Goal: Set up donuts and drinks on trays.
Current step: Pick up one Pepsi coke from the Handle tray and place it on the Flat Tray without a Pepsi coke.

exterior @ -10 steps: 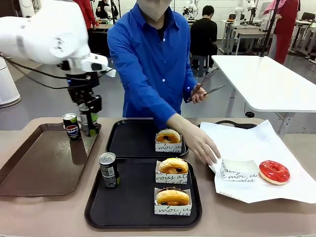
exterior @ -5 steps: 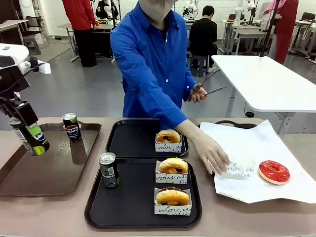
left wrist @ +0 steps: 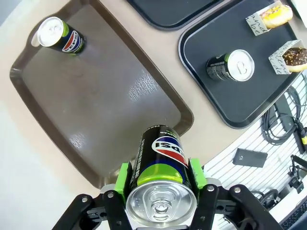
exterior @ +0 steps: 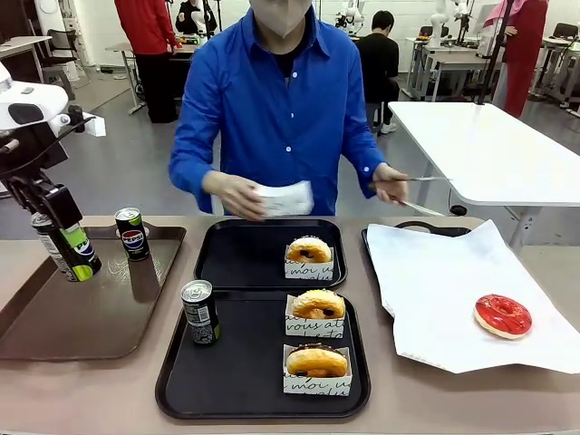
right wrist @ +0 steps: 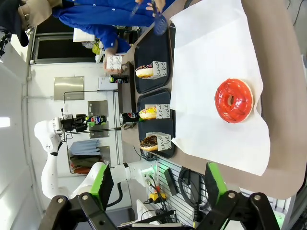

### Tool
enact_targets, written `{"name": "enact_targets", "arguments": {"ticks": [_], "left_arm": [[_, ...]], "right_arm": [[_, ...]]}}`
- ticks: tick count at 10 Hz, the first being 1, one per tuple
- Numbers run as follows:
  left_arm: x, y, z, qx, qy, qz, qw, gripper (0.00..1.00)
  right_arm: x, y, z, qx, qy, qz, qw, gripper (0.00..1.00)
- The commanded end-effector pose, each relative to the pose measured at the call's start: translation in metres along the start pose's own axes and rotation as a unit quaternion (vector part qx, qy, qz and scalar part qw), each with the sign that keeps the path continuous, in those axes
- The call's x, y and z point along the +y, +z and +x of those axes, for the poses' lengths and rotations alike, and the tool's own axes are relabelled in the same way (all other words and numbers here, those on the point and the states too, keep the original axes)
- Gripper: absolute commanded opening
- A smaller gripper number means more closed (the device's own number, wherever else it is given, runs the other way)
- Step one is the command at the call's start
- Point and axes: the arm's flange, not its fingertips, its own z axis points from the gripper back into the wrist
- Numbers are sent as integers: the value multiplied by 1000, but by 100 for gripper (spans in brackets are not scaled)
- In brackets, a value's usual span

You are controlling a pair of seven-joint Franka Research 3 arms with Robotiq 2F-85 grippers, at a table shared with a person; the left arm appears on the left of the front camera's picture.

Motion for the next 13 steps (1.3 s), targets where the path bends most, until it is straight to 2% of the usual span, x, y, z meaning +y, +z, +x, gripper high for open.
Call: {"name": "enact_targets", "arguments": {"ticks": [1, 3, 5, 8, 13], "left_arm": [[4, 1, 3, -9, 2, 16, 1000, 58], [11, -6, 29, -19, -6, 13, 1000, 58], [-5, -19, 63, -27, -35, 31, 999, 58], [-11, -30, 131, -38, -64, 66, 995, 58], [-19, -58, 201, -48, -89, 63, 993, 58]], "right_arm": [[0, 1, -1, 1, 1, 3, 1000, 100], [0, 1, -1, 1, 1, 3, 1000, 100], [0, 1, -1, 1, 1, 3, 1000, 100], [0, 1, -1, 1, 1, 3, 1000, 100], [0, 1, -1, 1, 1, 3, 1000, 100]]}}
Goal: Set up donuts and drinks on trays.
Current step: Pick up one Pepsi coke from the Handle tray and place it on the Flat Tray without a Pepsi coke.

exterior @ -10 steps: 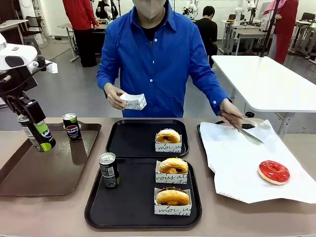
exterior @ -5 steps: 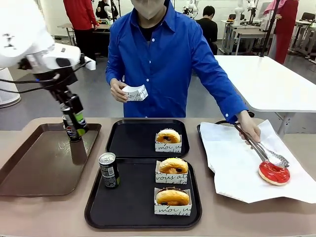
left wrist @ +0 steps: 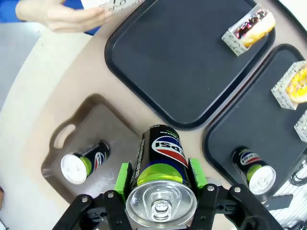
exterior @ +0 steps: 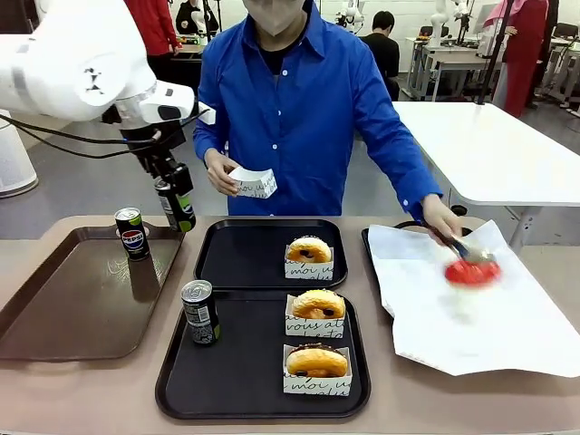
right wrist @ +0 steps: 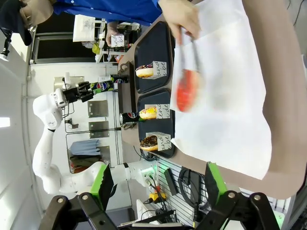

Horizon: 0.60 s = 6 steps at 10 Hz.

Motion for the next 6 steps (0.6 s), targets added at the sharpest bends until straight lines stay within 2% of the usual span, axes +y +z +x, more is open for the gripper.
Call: {"name": "enact_targets", "arguments": {"ticks": [1, 6], "left_arm": [[1, -9, 28, 0, -5, 4, 1000, 58], [-11, -63, 56, 18, -32, -18, 999, 58]], "right_arm": [[-1, 1, -1, 1, 1, 3, 1000, 100], [-1, 1, -1, 1, 1, 3, 1000, 100]]}}
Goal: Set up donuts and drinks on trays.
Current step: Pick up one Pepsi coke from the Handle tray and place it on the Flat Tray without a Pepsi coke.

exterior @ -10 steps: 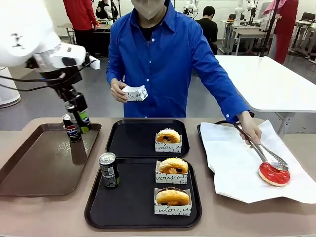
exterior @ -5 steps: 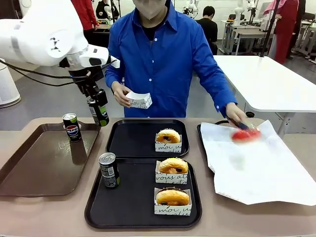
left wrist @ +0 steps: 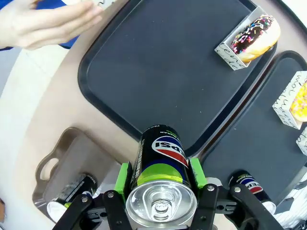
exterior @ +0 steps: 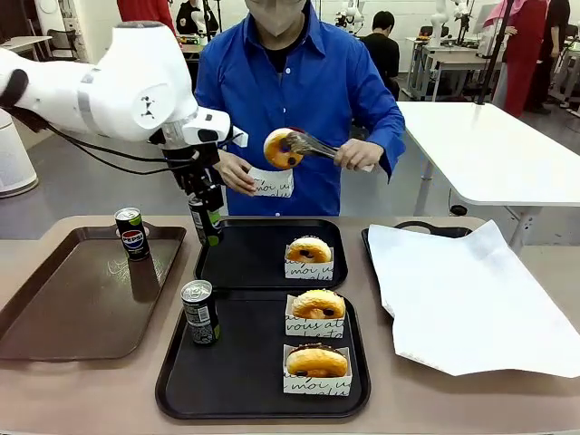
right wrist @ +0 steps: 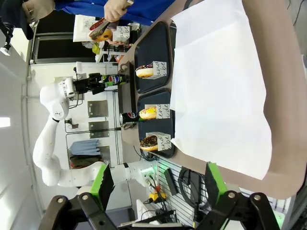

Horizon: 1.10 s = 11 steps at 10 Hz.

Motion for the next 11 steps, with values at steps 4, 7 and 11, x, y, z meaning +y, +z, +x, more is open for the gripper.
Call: {"name": "enact_targets", "arguments": {"ticks": [4, 7, 11], "left_arm": [[0, -35, 18, 15, -16, -11, 1000, 58], [10, -55, 12, 40, -34, -35, 998, 58], [-31, 128, -122, 67, -6, 22, 998, 58]], "right_arm": [[-1, 1, -1, 1, 1, 3, 1000, 100], [-1, 1, -1, 1, 1, 3, 1000, 100], [-1, 1, -1, 1, 1, 3, 1000, 100]]}}
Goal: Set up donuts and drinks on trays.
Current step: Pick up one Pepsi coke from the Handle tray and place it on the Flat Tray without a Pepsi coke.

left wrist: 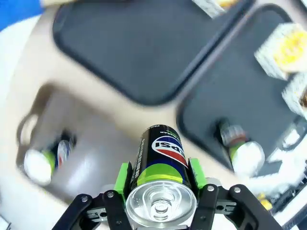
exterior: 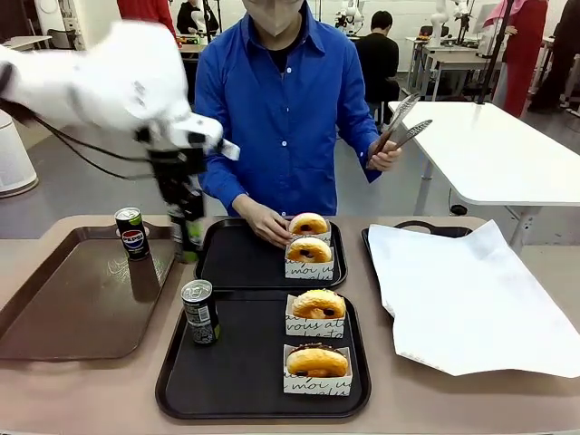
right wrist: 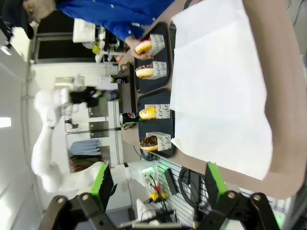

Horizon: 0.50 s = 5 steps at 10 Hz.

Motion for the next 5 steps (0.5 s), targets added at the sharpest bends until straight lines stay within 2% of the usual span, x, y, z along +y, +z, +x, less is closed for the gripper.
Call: {"name": "enact_targets", "arguments": {"ticks": [1, 2, 5], "left_arm": [[-27, 60, -100, -13, 4, 62, 998, 58], [-32, 50, -115, -4, 13, 56, 998, 58], [-25, 52, -110, -11, 8, 50, 999, 58]], "right_arm": [[0, 1, -1, 1, 1, 3, 1000, 100], [0, 1, -1, 1, 1, 3, 1000, 100], [0, 1, -1, 1, 1, 3, 1000, 100]]}}
